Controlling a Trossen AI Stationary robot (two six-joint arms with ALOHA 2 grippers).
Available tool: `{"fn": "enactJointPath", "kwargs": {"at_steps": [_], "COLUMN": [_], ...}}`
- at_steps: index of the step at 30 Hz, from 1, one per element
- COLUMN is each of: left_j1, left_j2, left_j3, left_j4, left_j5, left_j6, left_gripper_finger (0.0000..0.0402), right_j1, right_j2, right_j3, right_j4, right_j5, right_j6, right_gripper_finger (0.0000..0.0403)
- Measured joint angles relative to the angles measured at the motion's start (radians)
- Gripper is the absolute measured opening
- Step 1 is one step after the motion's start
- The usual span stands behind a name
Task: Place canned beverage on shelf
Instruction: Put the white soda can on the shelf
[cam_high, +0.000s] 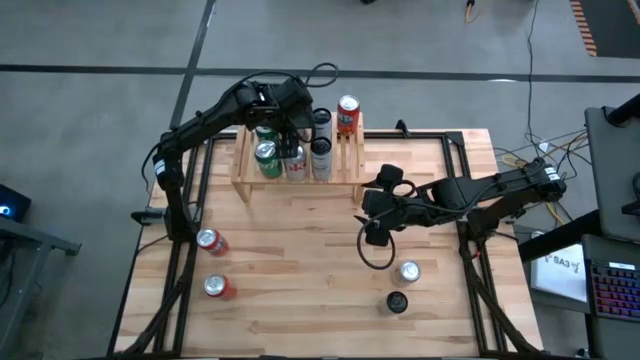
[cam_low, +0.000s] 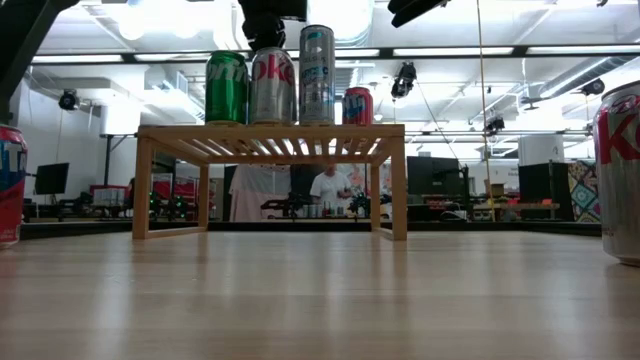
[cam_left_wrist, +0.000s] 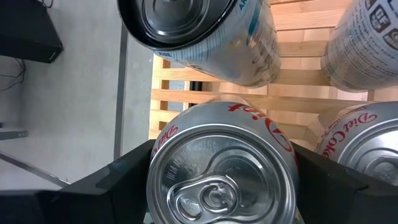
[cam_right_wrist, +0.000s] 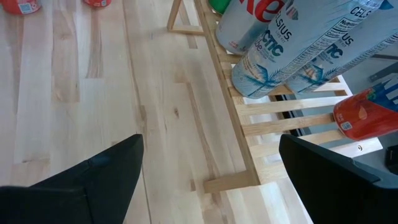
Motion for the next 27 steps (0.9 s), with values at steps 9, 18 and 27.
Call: {"fn": "enactJointPath", "kwargs": {"at_steps": [9,18,27], "left_j1": [0.000,0.000,0.003], "left_j2": [0.000,0.000,0.002], "left_j3": [-0.002,-0.002,0.010], "left_j4": [0.000,0.000,0.013], "left_j5": [0.000,0.000,0.000], "left_j6": [-0.002,-0.002,-0.002], "left_gripper_finger": [0.0293,0.0293,0.0293], "right_j1": [0.000,0.000,0.000], "right_j2": [0.000,0.000,0.000], "right_j3": [0.000,0.000,0.000], "right_j4": [0.000,0.000,-0.001], "right_j5": [0.000,0.000,0.000], "right_j6": [0.000,0.005,0.008], "right_gripper_finger": [0.0364,0.0364,0.0364]}}
